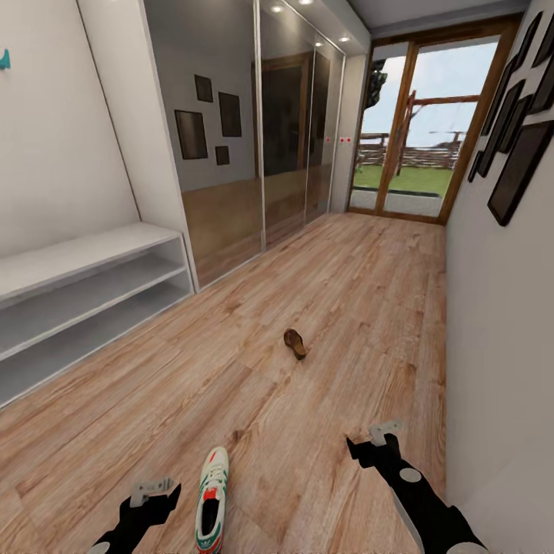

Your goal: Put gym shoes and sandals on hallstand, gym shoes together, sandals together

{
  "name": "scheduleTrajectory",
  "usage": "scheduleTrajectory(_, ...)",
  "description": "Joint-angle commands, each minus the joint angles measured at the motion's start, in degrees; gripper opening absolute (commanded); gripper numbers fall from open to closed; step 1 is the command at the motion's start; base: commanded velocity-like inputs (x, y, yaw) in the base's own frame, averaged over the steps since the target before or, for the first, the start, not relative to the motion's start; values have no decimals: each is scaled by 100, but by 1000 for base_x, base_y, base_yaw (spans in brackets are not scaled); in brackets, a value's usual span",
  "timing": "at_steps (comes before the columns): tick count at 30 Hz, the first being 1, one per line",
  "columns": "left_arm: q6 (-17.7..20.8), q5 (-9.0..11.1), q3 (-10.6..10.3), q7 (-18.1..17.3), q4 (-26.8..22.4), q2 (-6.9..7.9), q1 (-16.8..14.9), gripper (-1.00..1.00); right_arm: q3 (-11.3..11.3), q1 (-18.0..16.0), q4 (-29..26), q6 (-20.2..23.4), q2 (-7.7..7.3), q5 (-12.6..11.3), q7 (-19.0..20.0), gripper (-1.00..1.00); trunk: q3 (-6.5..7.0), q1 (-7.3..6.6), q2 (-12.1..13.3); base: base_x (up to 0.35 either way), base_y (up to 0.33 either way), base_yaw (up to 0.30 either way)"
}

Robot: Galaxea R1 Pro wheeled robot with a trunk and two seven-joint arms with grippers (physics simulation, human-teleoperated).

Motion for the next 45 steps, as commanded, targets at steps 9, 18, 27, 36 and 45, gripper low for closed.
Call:
scheduleTrajectory(9,2,59,-36,-76,12,-5,-6,100,6,-3,-767,98,15,38,13,100,-167,197,-364,0,0,0)
scheduleTrajectory(18,6,-33,-47,-100,16,-10,-6,100,11,-3,-1546,805,16,26,17,100,-328,395,-725,0,0,0)
scheduleTrajectory(27,44,-528,-44,-112,18,-64,-36,100,4,-2,-1738,1131,12,24,19,100,-490,592,-1086,0,0,0)
scheduleTrajectory(36,249,-802,-35,-115,10,-99,-56,100,3,-2,-1764,1176,13,25,19,100,-677,674,-1215,0,0,0)
scheduleTrajectory(45,311,-842,-31,-125,-2,-160,-59,100,1,-2,-1760,1177,15,23,19,100,-892,697,-1227,0,0,0)
